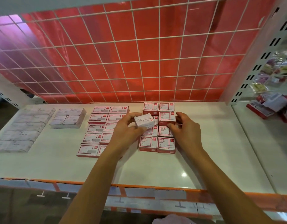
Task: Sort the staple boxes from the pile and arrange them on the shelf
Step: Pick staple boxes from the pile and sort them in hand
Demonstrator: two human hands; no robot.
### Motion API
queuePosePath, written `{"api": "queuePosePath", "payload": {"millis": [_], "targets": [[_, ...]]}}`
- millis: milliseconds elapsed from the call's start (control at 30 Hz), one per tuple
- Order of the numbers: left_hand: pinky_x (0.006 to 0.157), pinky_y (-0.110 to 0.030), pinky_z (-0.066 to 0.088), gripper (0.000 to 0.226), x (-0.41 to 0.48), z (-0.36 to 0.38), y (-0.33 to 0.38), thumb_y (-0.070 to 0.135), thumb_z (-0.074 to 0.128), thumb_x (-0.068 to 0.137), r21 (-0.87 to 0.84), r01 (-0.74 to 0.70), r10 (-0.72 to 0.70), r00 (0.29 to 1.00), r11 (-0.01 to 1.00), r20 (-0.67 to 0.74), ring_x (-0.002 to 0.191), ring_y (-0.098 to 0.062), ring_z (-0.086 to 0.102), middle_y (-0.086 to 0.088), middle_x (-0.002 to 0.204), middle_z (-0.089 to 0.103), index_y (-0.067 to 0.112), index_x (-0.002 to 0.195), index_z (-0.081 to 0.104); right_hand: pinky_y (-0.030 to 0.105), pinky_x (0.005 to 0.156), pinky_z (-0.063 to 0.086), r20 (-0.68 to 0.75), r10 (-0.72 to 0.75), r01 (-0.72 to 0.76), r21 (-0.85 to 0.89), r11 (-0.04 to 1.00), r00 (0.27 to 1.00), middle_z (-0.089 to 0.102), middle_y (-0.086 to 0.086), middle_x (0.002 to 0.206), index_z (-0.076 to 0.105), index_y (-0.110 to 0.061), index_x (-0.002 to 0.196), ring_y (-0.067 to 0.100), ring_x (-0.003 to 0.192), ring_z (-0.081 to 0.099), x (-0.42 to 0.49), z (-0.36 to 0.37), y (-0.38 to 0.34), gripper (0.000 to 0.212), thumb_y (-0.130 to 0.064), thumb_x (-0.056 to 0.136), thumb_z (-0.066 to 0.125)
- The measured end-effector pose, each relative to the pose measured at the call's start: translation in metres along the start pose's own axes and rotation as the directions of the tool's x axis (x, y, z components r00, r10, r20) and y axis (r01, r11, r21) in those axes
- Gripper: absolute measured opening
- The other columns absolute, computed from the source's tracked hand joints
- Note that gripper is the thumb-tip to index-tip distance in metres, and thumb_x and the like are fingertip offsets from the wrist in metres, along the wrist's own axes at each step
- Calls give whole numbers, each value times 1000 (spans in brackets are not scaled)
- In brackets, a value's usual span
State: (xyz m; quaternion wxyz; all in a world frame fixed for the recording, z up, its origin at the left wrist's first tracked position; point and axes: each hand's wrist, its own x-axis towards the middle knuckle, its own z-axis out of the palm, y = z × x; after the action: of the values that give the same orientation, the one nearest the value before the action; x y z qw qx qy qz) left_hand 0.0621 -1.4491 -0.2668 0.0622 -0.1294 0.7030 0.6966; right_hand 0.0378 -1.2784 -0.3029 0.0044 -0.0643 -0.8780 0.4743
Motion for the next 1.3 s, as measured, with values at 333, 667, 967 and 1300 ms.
{"api": "queuePosePath", "payload": {"millis": [333, 667, 967, 1300], "targets": [[84, -42, 57, 41, 0, -7, -4, -6, 63, 84, -29, 0, 1, 1000, 1000, 10, 104, -20, 64, 3, 113, 63, 29, 105, 60, 40, 93, 49, -35, -45, 42, -77, 996, 998, 59, 0, 130, 49, -22, 134, 21, 114, 59, -8, 0, -8, 49, -30, 88, 63], [88, -46, 55, 36, 13, -32, -15, 3, 68, 84, -105, 6, -4, 1000, 994, 13, 110, -29, 62, -5, 121, 62, 23, 113, 62, 27, 90, 48, -129, -295, 287, -76, 955, 947, 66, 2, 117, 64, -14, 117, 9, 95, 58, -27, 16, -36, 28, -10, 89, 61], [75, -29, 58, 24, 10, -74, -1, 30, 68, 85, 77, -125, 128, 991, 989, -45, 92, -15, 68, 0, 108, 64, 26, 102, 52, 8, 90, 36, 91, -303, 299, 60, 952, 948, 51, -5, 136, 43, -21, 139, 1, 112, 47, -41, 75, -85, 57, -19, 87, 65], [78, -33, 59, 24, 7, -151, -8, 11, 66, 87, 91, -146, 154, 984, 985, -90, 97, -19, 66, -4, 108, 61, 22, 104, 53, 5, 83, 39, 100, -343, 347, -22, 938, 934, 52, 0, 122, 50, -19, 135, 9, 108, 49, -41, 137, -127, 59, -26, 81, 72]]}}
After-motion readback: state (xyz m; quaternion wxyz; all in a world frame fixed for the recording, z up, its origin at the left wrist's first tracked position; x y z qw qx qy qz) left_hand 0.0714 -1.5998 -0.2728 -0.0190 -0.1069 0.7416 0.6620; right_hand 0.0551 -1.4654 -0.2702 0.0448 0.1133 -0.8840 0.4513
